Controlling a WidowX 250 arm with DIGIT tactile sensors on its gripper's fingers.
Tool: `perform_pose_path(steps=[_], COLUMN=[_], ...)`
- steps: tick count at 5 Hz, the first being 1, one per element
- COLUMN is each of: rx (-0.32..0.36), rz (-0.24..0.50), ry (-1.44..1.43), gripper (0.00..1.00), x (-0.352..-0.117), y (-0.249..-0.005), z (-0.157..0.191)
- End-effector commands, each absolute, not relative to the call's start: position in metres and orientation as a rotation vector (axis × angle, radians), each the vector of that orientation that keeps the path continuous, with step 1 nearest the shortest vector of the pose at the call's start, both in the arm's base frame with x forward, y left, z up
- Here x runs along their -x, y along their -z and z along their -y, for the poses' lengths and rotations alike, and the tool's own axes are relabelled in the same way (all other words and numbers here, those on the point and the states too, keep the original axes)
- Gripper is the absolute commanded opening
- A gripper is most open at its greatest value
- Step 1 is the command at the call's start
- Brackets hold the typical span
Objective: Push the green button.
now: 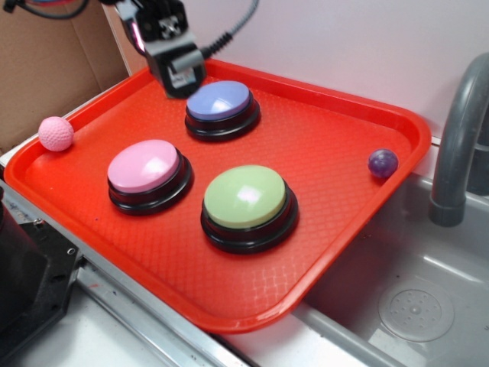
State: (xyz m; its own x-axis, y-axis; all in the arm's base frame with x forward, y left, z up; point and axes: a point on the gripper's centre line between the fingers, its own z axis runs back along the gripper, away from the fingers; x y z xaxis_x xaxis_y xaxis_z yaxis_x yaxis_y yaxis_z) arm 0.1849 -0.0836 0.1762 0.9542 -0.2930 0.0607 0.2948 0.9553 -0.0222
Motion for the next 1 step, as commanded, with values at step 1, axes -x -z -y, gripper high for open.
perform_pose_path(steps=[1], rx=[0.074], rz=[0.153], ry=[0.328], gripper=[1.0], x=[-0.1745], y=[-0.2084], z=[0.0936])
